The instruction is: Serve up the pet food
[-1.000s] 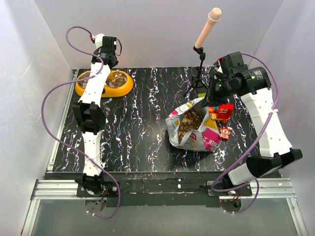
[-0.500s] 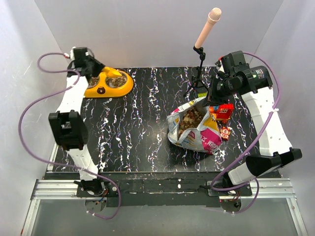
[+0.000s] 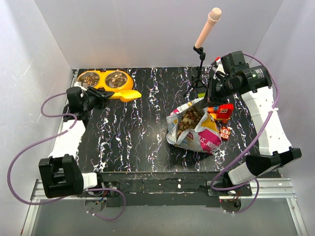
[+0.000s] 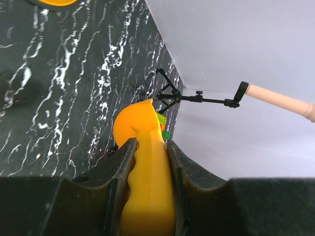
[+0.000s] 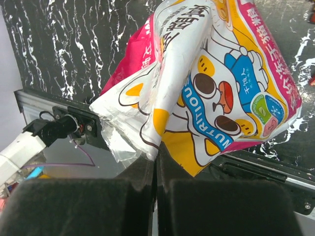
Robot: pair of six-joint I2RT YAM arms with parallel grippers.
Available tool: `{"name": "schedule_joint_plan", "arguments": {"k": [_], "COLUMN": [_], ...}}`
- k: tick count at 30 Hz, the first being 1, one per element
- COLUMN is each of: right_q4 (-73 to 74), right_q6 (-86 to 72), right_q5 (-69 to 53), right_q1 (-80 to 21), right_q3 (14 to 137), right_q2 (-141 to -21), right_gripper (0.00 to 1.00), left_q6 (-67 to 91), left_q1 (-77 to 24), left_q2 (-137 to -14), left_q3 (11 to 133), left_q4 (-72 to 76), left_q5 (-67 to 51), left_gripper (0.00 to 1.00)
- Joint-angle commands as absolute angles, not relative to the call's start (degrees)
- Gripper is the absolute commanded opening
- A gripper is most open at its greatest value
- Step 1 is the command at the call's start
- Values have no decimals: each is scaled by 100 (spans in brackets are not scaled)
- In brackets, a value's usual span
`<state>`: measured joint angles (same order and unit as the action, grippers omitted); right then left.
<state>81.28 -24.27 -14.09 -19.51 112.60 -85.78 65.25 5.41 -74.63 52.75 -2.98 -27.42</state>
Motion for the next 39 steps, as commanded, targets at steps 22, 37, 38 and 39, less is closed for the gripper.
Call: {"name": "schedule_joint_plan", "arguments": {"k": [22,37,38,39], "right_q4": [6663,6618,6627,6618], "right_q6": [-1969,-2232,-2302,-2364], "right_q5": [-3120,-2989,-2980,-3006], "right_q1": [-2021,-2267,-2302,-2320], "right_q3": [10284,9975,10045,10107], "right_q2": [-7410,-7400,-7444,-7488], "right_gripper": [1,1,1,1], "left_q6": [6172,5898,5897,5897], "left_q1": [1028,1081,1064,1063], "left_q2": [-8226,-7331,-7252,-7138], "left_q3": [3577,4577,4858,5087], "left_q4": [1106,-3121,-3886,-4259], "left_q5": [-2487,-1189,-1030,-907], "left_gripper": [0,87,87,88]}}
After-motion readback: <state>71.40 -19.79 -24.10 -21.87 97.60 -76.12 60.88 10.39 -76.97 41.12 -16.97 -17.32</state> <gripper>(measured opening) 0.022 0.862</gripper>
